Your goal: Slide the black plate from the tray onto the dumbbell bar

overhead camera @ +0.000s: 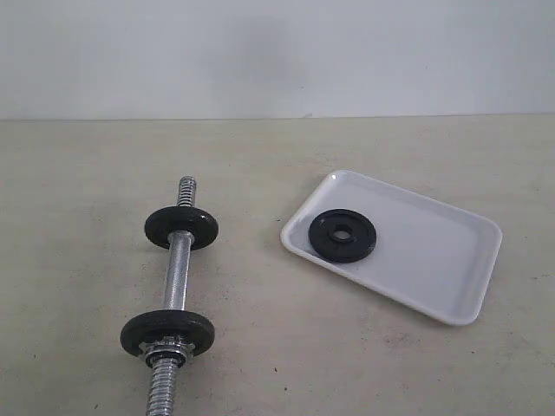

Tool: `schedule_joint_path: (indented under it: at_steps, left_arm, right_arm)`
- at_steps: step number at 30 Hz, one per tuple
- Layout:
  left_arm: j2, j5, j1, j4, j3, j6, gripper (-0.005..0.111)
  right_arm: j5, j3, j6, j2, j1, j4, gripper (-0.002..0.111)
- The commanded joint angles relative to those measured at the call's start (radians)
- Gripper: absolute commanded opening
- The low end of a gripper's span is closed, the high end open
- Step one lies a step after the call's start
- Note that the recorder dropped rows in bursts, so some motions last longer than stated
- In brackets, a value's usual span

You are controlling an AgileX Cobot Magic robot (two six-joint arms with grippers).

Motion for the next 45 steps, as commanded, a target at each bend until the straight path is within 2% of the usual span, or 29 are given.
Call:
schedule_joint_path:
  at_steps: [1,24,27,32,37,39,42,45]
  left_arm:
    - [-0.003,-0.008,0.005,-0.004,0.004,-0.008,0.004]
    - [-0.003,-0.01,0.005,-0.001,0.004,0.0,0.004]
    - [-0.003,-0.071,0.005,-0.001,0.004,0.01,0.004]
    - [-0.003,-0.384,0.005,-0.012,0.004,-0.009,0.004]
    - [-0.003,-0.754,0.005,-0.012,0.004,-0.021,0.004]
    - [-0.003,-0.915,0.005,-0.008,0.004,-0.037,0.004]
    - [-0.003,-1.095,0.005,0.0,0.004,-0.079,0.004]
    - [-0.003,-1.22,0.005,0.0,0.004,-0.079,0.004]
  right_arm:
    - [-0.012,0.0,-0.004,-0.005,0.0,-0.002,0.0]
    - [-0.015,0.0,-0.004,-0.005,0.0,-0.002,0.0]
    - [-0.053,0.0,-0.004,-0.005,0.0,-0.002,0.0]
    - [-0.359,0.0,0.008,-0.005,0.0,0.008,0.0]
    - [-0.856,0.0,0.254,-0.005,0.0,0.031,0.0]
    - [-1.022,0.0,0.297,-0.005,0.0,0.037,0.0]
    - [-1.186,0.0,0.264,-0.005,0.0,0.056,0.0]
    - [-1.258,0.0,0.155,-0.005,0.0,0.145,0.0]
